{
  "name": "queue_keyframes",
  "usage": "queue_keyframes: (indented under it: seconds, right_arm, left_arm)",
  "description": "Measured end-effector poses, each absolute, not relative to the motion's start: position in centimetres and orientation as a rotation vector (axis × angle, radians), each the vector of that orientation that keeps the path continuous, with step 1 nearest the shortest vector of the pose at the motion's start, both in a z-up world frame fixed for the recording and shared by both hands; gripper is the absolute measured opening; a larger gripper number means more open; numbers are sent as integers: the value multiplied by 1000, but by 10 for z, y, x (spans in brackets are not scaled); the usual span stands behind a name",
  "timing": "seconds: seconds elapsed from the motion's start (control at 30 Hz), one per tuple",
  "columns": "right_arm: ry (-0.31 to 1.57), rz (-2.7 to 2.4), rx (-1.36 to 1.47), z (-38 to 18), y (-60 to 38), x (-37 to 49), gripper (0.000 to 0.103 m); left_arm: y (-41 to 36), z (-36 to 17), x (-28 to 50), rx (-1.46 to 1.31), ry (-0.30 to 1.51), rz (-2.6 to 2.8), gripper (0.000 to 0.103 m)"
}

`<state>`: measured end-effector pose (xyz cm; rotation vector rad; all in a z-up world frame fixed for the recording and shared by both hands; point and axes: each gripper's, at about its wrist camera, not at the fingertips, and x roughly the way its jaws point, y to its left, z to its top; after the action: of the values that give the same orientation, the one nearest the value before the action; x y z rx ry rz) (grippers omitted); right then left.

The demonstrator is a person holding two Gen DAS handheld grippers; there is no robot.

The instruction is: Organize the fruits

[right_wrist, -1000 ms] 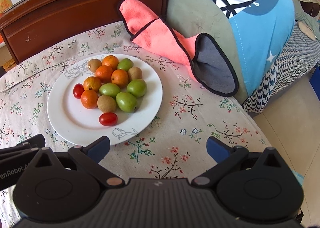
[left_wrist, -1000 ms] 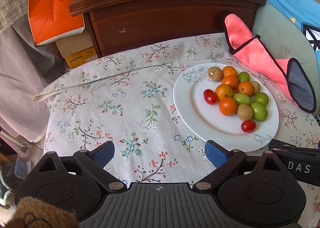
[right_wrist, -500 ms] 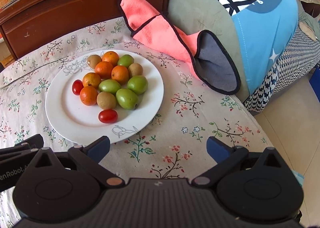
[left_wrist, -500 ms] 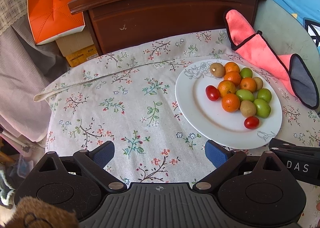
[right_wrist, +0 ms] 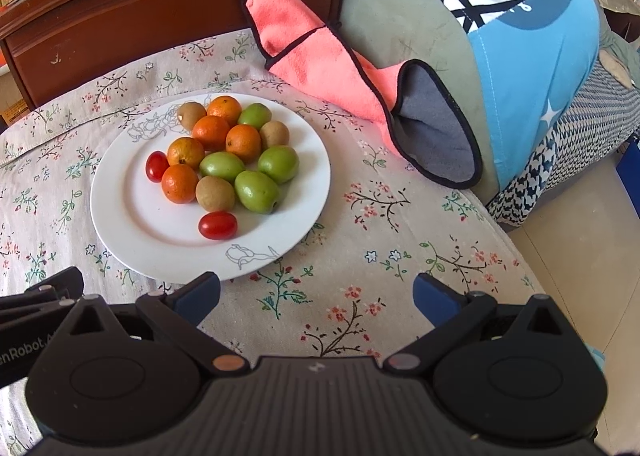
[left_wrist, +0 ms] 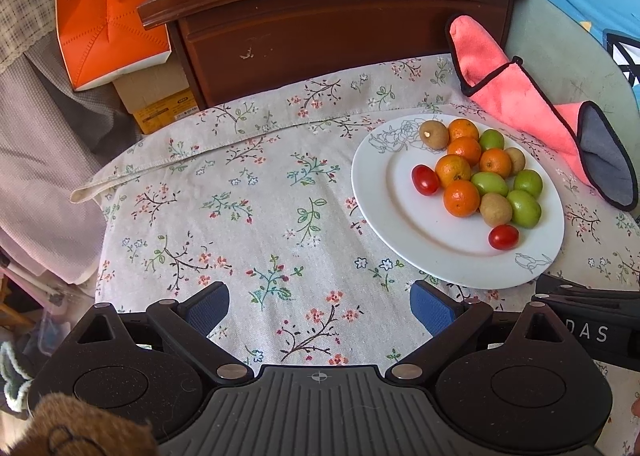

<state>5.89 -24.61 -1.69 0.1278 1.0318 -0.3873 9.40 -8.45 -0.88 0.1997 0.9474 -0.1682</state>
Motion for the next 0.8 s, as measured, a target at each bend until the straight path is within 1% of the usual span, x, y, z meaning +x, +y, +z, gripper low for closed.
queue_keyframes:
  seconds: [0.43, 0.8]
  right_arm:
    - [1041, -380, 105, -15, -241, 51, 102]
    - [1031, -355, 56, -12, -228, 39, 102]
  left_arm:
    - [-82, -7, 78, 231, 931, -171, 98]
    - [-66, -8, 60, 206, 941, -160, 98]
